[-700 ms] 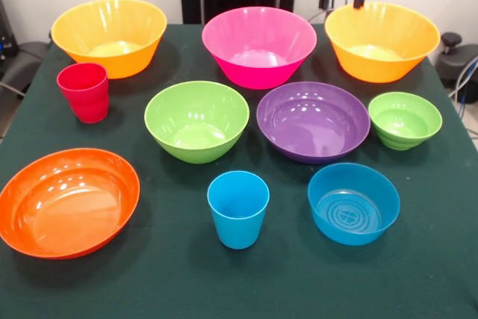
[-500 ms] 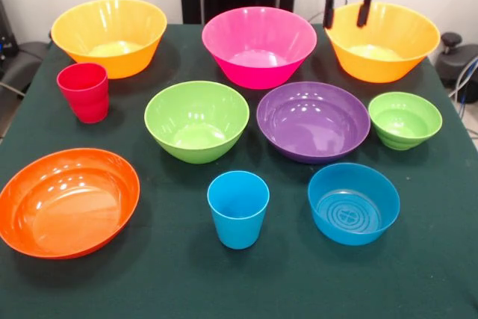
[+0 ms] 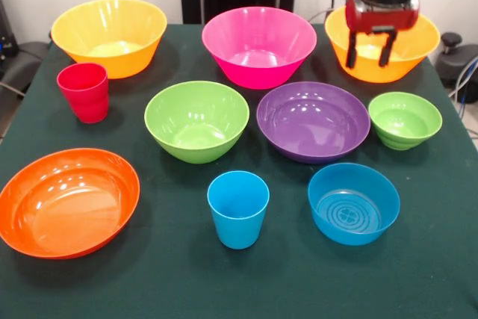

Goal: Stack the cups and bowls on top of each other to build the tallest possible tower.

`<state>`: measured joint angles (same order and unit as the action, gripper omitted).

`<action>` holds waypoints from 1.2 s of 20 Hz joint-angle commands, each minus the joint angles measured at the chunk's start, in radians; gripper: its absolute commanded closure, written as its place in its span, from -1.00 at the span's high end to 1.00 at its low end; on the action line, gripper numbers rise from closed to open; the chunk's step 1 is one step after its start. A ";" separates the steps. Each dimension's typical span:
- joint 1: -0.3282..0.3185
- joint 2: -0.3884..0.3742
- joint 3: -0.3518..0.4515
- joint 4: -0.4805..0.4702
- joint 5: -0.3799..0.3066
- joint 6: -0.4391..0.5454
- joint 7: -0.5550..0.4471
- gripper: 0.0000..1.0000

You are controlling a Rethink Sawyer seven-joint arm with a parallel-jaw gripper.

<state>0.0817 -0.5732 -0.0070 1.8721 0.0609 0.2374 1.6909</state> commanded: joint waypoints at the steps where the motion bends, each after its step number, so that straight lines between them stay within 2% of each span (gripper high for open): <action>1: 0.040 0.140 0.005 -0.232 0.063 0.038 0.170 1.00; 6: 0.072 0.162 -0.011 -0.278 0.081 0.061 0.184 1.00; 13: 0.072 0.142 -0.028 -0.340 0.100 0.188 0.163 1.00; 20: 0.083 0.192 -0.041 -0.460 0.123 0.300 0.175 1.00; 24: 0.080 0.191 -0.041 -0.474 0.132 0.363 0.182 1.00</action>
<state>0.1511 -0.4298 -0.0840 1.5184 0.1604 0.4451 1.6939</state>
